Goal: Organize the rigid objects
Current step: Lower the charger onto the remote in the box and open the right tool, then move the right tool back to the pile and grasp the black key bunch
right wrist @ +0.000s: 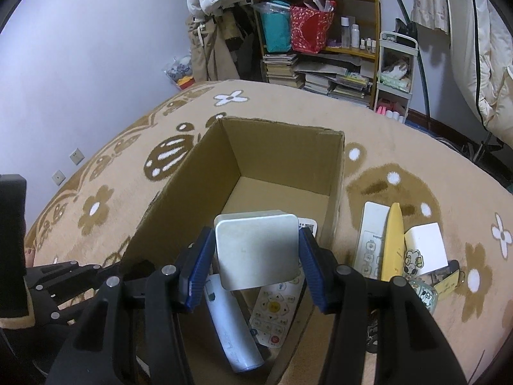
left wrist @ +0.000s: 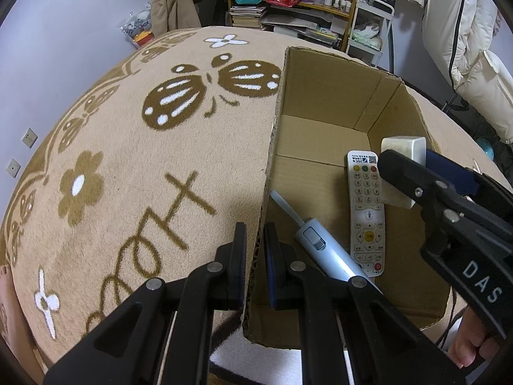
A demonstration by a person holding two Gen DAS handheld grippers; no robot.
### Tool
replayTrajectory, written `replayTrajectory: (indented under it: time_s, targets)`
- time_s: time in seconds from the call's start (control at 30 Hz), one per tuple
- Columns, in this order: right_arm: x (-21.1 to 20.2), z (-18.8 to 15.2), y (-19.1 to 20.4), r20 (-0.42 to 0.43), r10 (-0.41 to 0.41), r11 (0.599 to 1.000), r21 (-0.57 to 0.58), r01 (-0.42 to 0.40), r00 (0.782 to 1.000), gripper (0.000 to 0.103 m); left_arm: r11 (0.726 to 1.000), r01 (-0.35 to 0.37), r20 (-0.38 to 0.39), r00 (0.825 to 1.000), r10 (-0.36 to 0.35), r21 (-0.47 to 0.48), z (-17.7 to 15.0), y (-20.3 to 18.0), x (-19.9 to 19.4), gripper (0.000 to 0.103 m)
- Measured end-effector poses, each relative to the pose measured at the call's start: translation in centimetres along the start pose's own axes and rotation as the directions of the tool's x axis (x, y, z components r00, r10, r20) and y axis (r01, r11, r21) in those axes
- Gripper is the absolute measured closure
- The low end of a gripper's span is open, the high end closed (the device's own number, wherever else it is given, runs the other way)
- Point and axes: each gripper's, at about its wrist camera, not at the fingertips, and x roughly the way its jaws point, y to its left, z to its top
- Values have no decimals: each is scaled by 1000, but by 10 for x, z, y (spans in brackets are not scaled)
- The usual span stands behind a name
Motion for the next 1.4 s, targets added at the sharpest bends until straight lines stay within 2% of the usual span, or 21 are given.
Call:
replayTrajectory:
  time_s: [0.3,0.5,0.7,0.8,0.87,0.93,1.4]
  targets:
    - [-9,0,8,40,-18,999,-50,20,999,46,1000,-3,9,1000,3,14,0,-2,0,94]
    - [-14,3,0,39,-42,999,-32,43,998,46,1000,-3,7,1000,3,11,0,-2,0,93]
    - [-26,6,-16,53,-61,998,18,60,997,28,1000,-2,7,1000,2,9,0,-2,1,92]
    - [-33,9,-25,74,-73,997,42,70,995,17,1000,-2,7,1000,2,9,-1,-3,1,92]
    - [-35,9,-32,79,-82,995,59,77,994,5,1000,-2,7,1000,2,9,-1,-2,1,92]
    - [-35,10,-38,77,-87,994,76,81,993,0,1000,-1,7,1000,1,8,-1,-3,1,92]
    - [-38,4,-86,12,-178,974,146,175,984,0,1000,-1,7,1000,1,8,-1,-2,1,92]
